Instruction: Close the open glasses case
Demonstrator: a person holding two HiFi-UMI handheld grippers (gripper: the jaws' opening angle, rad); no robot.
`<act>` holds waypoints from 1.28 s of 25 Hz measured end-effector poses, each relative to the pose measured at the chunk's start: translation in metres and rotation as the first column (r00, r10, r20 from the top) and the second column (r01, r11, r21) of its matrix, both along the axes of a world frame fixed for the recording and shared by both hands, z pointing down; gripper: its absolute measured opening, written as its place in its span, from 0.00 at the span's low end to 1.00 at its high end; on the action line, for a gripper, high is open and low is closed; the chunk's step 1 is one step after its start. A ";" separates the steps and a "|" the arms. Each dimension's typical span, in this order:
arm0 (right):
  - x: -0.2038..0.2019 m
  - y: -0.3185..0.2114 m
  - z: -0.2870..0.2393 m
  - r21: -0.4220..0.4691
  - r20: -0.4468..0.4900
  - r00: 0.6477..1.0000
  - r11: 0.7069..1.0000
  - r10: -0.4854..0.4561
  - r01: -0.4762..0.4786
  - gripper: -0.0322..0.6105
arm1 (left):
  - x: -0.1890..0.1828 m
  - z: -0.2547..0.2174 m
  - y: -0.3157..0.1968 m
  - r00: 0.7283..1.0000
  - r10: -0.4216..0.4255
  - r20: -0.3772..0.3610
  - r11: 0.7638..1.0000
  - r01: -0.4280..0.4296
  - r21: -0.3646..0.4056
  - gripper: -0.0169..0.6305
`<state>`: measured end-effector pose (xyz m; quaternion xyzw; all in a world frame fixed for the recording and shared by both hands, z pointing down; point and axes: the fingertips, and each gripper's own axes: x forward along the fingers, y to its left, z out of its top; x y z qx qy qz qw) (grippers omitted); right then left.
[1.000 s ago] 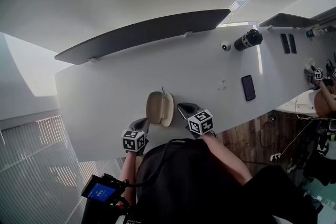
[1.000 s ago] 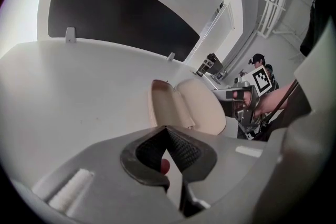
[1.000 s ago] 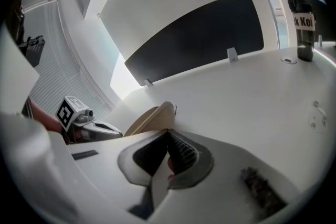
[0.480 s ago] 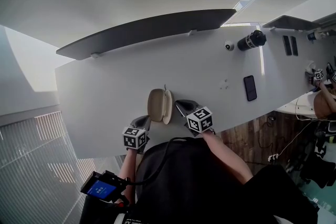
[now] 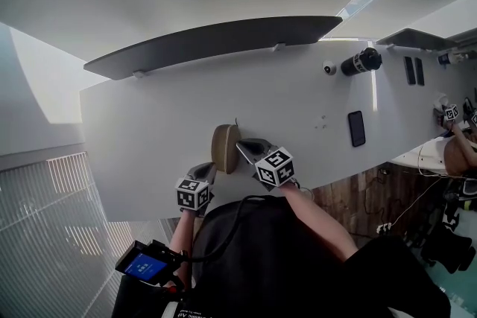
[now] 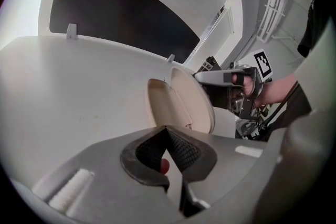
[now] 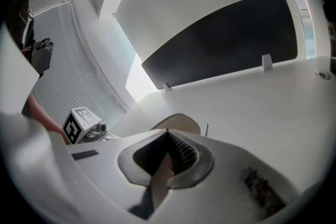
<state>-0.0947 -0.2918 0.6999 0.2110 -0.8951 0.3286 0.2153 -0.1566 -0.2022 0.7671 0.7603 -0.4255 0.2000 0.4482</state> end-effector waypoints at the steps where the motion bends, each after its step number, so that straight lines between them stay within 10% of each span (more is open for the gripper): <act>1: -0.005 0.000 0.001 0.000 0.001 1.000 1.000 -0.011 0.011 0.06 | 0.000 0.000 -0.001 1.000 0.000 -0.001 1.000 0.000 0.001 0.04; 14: -0.049 0.005 0.017 0.016 -0.083 0.977 0.980 -0.196 0.198 0.06 | -0.021 -0.012 -0.005 0.995 -0.096 0.020 0.995 0.095 0.042 0.04; 32: -0.050 0.011 0.017 0.096 -0.177 0.953 0.959 -0.247 0.266 0.06 | 0.019 -0.022 -0.024 1.000 0.029 0.002 0.992 -0.029 0.119 0.04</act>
